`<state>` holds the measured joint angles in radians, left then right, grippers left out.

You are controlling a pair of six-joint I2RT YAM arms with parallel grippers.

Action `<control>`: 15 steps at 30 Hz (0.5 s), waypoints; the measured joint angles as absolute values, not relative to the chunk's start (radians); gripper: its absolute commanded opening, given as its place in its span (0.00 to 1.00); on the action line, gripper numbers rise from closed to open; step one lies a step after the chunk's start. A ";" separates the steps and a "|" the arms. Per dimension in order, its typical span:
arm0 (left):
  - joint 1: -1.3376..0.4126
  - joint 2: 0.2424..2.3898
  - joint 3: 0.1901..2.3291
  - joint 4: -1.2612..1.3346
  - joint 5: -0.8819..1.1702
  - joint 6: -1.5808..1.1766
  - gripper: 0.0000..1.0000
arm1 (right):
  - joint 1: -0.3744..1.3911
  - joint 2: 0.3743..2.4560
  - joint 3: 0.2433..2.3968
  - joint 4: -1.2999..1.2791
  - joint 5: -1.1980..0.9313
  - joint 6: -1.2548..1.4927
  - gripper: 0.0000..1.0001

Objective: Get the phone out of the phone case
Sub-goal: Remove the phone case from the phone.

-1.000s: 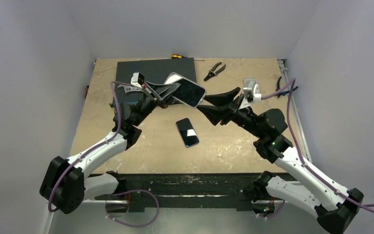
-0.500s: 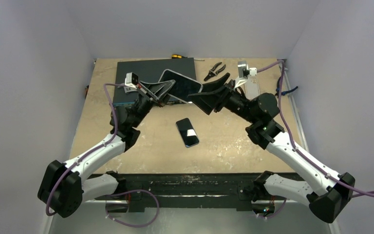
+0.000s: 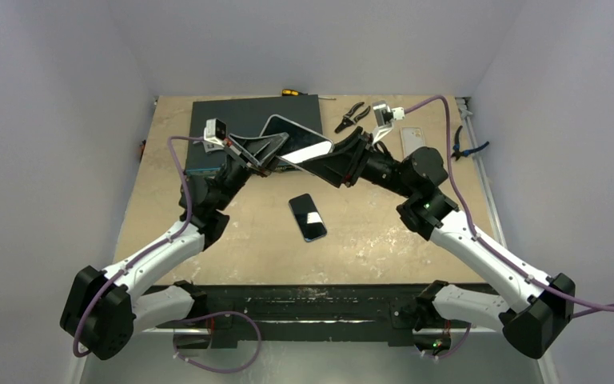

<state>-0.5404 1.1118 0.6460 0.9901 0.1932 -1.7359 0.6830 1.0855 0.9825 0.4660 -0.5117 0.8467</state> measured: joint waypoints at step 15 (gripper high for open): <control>-0.545 1.109 0.667 0.905 0.170 -1.710 0.00 | 0.684 1.092 1.000 0.368 -0.517 0.765 0.38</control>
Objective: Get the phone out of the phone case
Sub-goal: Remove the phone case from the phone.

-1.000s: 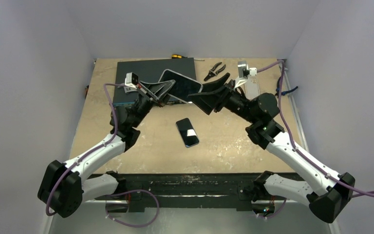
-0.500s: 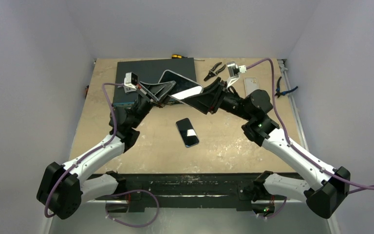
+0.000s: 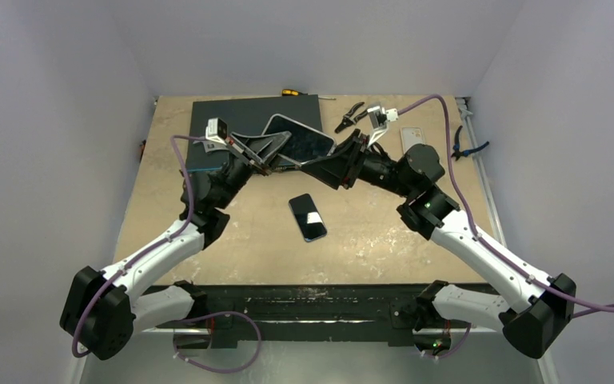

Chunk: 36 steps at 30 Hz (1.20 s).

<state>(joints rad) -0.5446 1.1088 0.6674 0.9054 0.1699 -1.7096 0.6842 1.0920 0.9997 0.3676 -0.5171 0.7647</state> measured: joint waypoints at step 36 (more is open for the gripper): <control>-0.546 1.258 0.791 0.976 0.364 -1.676 0.00 | 0.708 0.988 0.990 0.291 -0.459 0.367 0.00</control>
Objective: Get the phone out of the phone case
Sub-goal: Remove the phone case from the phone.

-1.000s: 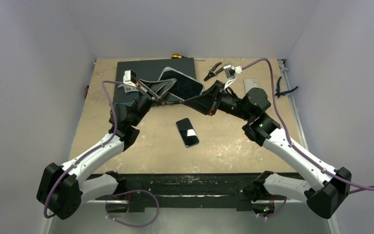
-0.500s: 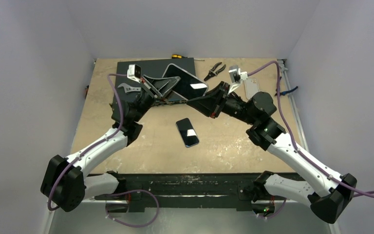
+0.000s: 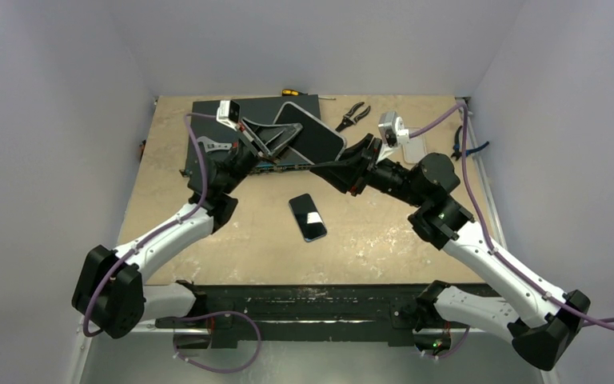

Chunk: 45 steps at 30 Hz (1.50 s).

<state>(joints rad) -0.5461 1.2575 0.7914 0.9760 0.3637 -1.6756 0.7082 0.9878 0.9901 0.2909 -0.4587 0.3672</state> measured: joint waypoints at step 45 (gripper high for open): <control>-0.611 1.425 0.820 0.974 0.344 -1.838 0.00 | 0.707 0.975 1.056 0.106 -0.474 -0.061 0.00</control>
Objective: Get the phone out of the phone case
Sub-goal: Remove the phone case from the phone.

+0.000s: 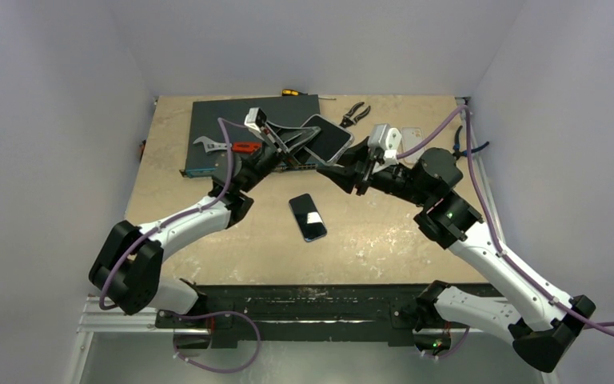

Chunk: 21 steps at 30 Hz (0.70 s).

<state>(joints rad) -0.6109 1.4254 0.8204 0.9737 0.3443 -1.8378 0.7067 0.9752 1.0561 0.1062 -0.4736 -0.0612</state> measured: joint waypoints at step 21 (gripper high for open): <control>-0.645 1.391 0.774 1.027 0.348 -1.900 0.00 | 0.729 0.917 1.008 0.113 -0.462 -0.141 0.00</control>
<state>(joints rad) -0.6453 1.3911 0.7742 1.0271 0.3485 -1.8996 0.7292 0.9169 1.0077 0.1135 -0.4622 -0.1413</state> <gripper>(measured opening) 0.283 0.004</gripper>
